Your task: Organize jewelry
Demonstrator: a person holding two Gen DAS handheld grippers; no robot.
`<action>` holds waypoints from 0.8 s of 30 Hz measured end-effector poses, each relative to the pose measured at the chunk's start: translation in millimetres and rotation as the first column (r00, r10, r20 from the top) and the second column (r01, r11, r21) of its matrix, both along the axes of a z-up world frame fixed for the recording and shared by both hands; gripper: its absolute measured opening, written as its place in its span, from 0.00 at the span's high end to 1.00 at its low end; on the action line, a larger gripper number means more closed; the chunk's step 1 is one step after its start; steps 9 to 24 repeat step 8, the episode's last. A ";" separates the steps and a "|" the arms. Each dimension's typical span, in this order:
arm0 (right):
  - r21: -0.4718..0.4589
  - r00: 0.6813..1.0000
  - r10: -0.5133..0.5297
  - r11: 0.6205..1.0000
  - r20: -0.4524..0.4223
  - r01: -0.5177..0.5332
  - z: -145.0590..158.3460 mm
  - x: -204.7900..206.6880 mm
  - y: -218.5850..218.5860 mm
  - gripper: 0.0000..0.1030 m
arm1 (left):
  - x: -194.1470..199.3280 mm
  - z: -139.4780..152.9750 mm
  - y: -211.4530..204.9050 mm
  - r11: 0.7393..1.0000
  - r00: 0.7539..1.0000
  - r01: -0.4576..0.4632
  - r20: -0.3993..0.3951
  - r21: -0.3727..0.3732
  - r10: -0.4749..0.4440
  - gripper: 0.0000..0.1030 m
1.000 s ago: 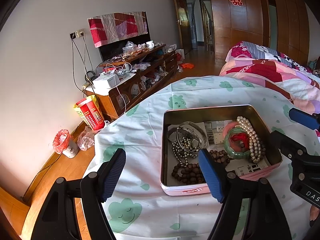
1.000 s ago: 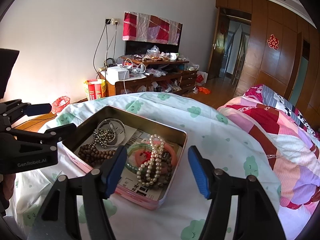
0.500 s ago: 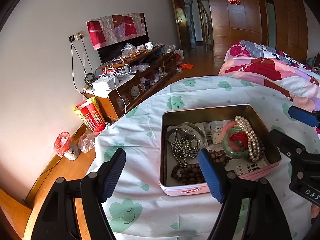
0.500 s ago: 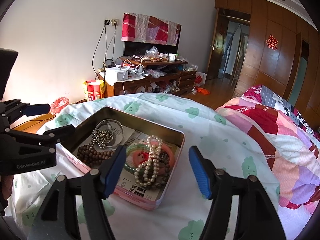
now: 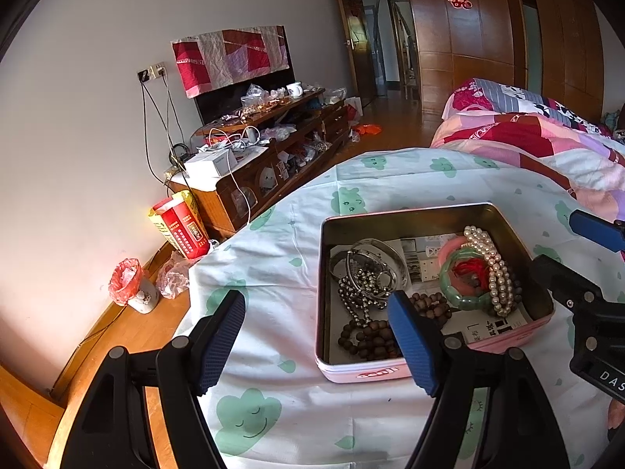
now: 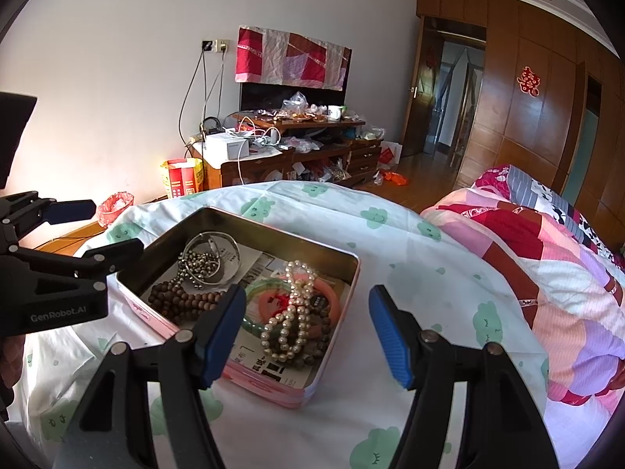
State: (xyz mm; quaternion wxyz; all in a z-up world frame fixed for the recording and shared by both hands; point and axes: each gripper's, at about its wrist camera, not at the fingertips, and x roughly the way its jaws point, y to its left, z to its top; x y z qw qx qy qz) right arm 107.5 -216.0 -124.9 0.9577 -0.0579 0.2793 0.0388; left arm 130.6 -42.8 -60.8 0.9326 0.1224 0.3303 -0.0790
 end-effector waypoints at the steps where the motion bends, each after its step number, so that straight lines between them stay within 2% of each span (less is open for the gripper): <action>1: 0.000 1.000 0.000 1.000 0.000 0.000 -0.8 -0.4 0.2 0.35 | -0.6 0.2 0.1 1.000 1.000 0.001 0.009 0.003 -0.001 0.26; 24: 0.000 1.000 -0.017 1.000 -0.005 0.017 -3.4 -0.1 -4.9 0.33 | -1.2 0.0 0.3 1.000 1.000 0.002 0.007 0.006 -0.002 0.26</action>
